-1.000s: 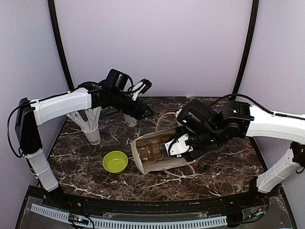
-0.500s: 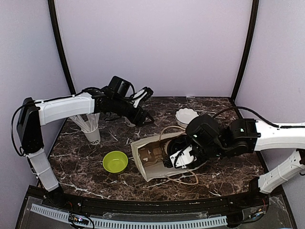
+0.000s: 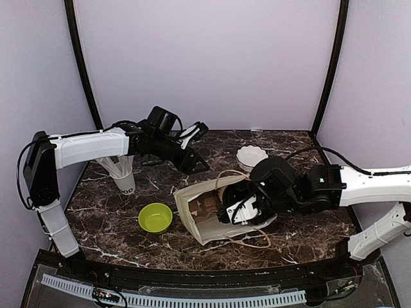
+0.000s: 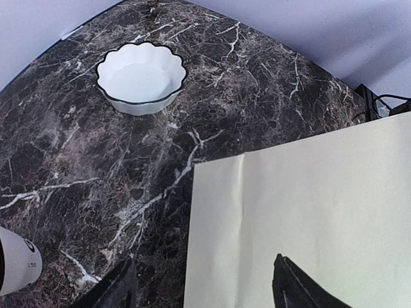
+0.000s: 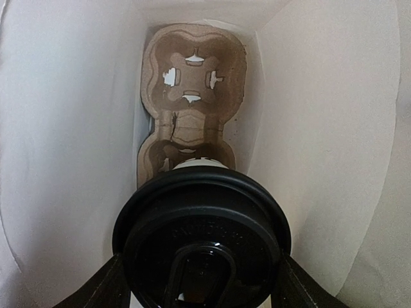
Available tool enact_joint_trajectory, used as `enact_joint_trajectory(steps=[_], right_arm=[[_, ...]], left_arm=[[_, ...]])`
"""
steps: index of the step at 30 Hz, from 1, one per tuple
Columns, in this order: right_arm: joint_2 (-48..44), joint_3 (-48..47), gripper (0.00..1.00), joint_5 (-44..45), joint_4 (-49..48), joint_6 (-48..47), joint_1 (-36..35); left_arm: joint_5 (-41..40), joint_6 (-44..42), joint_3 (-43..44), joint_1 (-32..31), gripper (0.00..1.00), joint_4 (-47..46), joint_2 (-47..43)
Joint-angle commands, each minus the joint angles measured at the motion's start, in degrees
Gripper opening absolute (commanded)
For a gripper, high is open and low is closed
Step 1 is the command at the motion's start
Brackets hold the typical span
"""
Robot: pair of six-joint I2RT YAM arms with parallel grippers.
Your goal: Pack the takeout coffee
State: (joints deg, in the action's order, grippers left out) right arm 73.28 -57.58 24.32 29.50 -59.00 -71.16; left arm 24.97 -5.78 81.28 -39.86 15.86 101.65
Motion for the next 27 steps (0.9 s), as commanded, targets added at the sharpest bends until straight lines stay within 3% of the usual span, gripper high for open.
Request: enact_joint_trajectory(steps=[1, 11, 18, 27], right_arm=[[0.49, 0.44, 0.53, -0.34, -3.37, -0.16, 0.76], [1.91, -3.46, 0.53, -2.7, 1.28, 0.25, 0.69], [4.7, -6.61, 0.54, -2.01, 5.22, 2.16, 0.49], [5.8, -5.11, 0.53, -0.3, 2.21, 1.74, 1.6]], left_arm=[[2.99, -1.16, -1.09, -0.77, 0.75, -1.01, 0.54], [-2.52, 2.23, 2.39, -0.75, 0.75, 2.7, 4.76], [-1.52, 2.88, 1.61, -0.71, 0.75, 1.78, 5.2], [-1.41, 2.46, 0.92, -0.71, 0.75, 1.56, 4.97]])
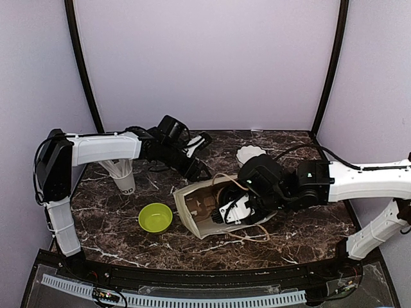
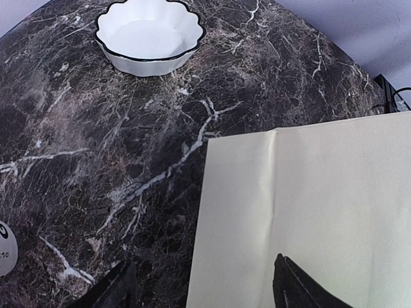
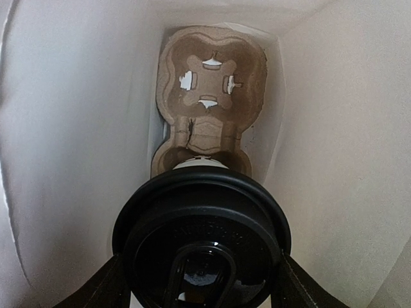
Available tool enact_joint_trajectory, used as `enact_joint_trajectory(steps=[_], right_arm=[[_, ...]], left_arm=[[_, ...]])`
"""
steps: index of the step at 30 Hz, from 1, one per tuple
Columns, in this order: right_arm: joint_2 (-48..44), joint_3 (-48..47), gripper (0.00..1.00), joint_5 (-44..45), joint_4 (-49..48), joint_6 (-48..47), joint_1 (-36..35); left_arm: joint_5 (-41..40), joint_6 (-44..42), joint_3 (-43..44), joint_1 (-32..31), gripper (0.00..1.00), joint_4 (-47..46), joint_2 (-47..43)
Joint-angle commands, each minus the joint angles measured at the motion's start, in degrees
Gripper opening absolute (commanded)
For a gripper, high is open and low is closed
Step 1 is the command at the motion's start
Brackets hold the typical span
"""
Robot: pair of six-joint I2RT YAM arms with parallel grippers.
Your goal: Pack the takeout coffee
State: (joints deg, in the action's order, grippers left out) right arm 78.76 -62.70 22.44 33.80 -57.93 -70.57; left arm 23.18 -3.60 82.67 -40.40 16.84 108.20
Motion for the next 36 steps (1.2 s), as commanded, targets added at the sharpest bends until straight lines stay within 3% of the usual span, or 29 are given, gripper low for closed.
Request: enact_joint_trajectory(steps=[1, 36], right_arm=[[0.4, 0.15, 0.53, 1.76, -2.44, 0.59, 1.16], [3.09, 3.87, 0.5, -1.3, -11.2, -3.35, 4.81]], left_arm=[[0.49, 0.26, -0.49, -0.19, 0.75, 0.56, -1.53], [6.42, -0.1, -1.46, -0.19, 0.73, -0.73, -0.95]])
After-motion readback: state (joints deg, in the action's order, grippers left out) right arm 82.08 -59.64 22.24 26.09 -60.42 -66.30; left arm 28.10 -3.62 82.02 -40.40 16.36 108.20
